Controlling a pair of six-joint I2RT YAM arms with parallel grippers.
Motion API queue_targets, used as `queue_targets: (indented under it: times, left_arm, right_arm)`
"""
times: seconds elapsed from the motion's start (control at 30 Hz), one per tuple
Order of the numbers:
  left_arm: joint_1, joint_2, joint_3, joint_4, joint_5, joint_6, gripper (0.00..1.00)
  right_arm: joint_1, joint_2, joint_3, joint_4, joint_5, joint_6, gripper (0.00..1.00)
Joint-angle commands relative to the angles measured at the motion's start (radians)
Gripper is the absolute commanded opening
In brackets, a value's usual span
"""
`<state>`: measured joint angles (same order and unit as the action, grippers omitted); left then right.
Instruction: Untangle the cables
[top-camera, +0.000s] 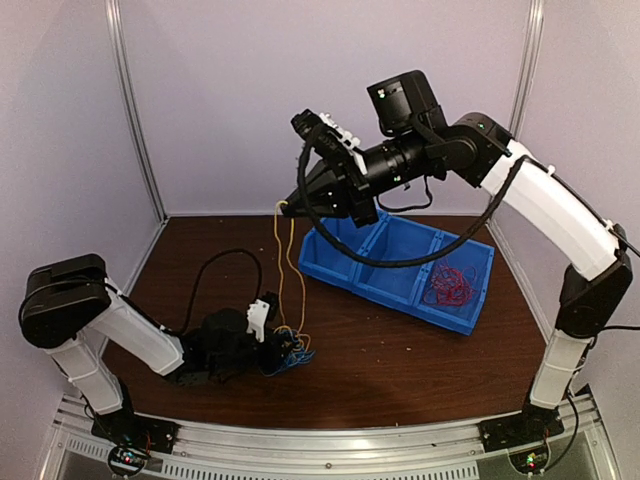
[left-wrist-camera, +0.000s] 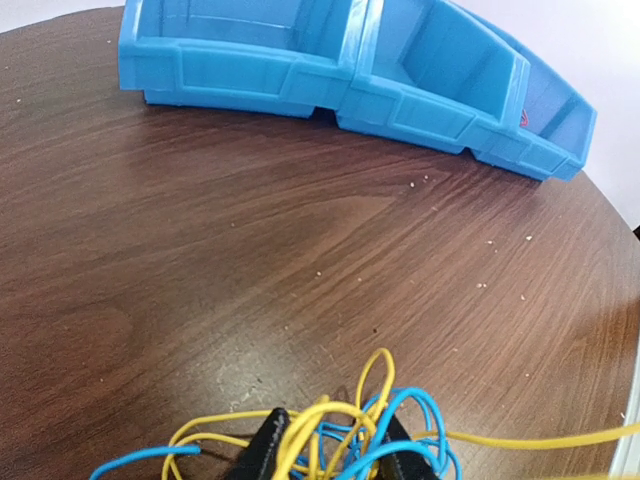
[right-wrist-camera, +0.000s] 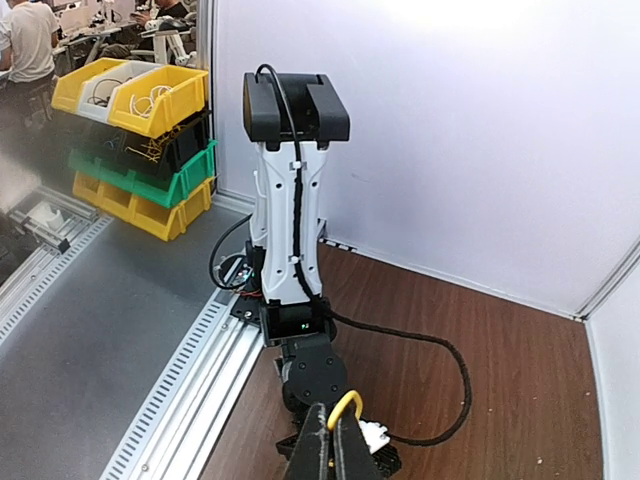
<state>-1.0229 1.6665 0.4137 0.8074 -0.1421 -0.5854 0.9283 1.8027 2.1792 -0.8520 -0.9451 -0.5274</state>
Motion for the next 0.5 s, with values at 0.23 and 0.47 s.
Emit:
queue_targets:
  times: [0.23,0.47]
  left_arm:
    - [0.005,0.021,0.089,-0.184,-0.017,0.042,0.32]
    - [0.010,0.006,0.097,-0.236,-0.033,0.058,0.33]
  right_arm:
    - [-0.231,-0.014,0.299,0.046,-0.074,0.050,0.00]
    - [-0.298,-0.014,0.510,0.147,-0.035,0.140,0.00]
